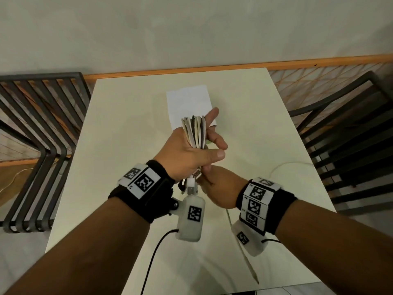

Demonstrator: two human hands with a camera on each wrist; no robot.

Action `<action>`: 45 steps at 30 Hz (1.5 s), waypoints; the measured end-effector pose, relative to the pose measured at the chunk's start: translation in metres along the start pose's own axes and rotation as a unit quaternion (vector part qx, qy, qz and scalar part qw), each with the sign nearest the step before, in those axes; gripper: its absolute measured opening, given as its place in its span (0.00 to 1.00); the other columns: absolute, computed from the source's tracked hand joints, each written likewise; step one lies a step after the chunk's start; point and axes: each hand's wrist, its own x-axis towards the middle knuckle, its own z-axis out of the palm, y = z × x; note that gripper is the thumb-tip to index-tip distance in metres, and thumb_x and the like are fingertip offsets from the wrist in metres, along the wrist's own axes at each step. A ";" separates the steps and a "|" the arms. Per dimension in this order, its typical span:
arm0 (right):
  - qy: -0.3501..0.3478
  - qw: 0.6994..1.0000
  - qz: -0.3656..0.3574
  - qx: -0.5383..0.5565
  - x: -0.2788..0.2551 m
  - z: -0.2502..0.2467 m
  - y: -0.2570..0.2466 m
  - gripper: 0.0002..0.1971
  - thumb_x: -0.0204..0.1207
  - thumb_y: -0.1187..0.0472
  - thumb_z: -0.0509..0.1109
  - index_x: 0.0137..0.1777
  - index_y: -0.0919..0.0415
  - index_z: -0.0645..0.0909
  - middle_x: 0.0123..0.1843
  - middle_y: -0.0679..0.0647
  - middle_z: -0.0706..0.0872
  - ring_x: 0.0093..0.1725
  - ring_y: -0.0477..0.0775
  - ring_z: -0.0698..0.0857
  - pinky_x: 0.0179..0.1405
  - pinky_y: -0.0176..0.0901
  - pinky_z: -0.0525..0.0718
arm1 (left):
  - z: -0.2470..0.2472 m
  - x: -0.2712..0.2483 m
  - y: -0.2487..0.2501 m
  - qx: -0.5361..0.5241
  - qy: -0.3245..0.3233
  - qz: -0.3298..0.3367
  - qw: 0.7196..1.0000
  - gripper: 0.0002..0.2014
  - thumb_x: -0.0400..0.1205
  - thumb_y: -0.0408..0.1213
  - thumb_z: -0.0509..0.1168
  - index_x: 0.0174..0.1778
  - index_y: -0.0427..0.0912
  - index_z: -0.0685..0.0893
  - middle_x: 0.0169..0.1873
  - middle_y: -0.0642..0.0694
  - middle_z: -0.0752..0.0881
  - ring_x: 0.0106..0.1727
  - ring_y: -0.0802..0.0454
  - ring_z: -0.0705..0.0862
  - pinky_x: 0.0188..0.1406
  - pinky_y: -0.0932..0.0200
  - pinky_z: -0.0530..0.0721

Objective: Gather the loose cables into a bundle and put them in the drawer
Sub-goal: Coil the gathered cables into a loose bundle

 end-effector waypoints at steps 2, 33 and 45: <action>-0.048 0.998 -0.005 -0.041 0.001 0.003 0.000 0.12 0.86 0.66 0.52 0.49 0.63 0.78 0.44 0.61 0.83 0.41 0.58 0.80 0.41 0.43 0.75 | 0.000 0.003 -0.010 0.028 0.021 -0.019 0.999 0.22 0.70 0.31 0.79 0.50 0.66 0.91 0.77 0.41 0.78 0.68 0.41 0.85 0.29 0.57 0.86; 0.102 0.909 0.033 0.404 0.001 -0.063 0.007 0.27 0.84 0.48 0.58 0.25 0.51 0.87 0.25 0.47 0.84 0.25 0.42 0.83 0.29 0.34 0.80 | 0.017 -0.021 -0.006 -0.173 -0.189 -0.106 0.961 0.20 0.64 0.32 0.65 0.49 0.29 0.91 0.22 0.46 0.86 0.17 0.55 0.77 0.24 0.63 0.76; 0.111 0.808 0.153 0.558 -0.003 -0.012 0.002 0.12 0.86 0.52 0.60 0.51 0.59 0.80 0.28 0.54 0.73 0.22 0.50 0.64 0.23 0.38 0.63 | 0.000 0.001 -0.018 -0.268 -0.074 -0.070 0.958 0.42 0.64 0.30 0.65 0.79 0.38 0.68 0.33 0.45 0.87 0.20 0.57 0.76 0.26 0.63 0.77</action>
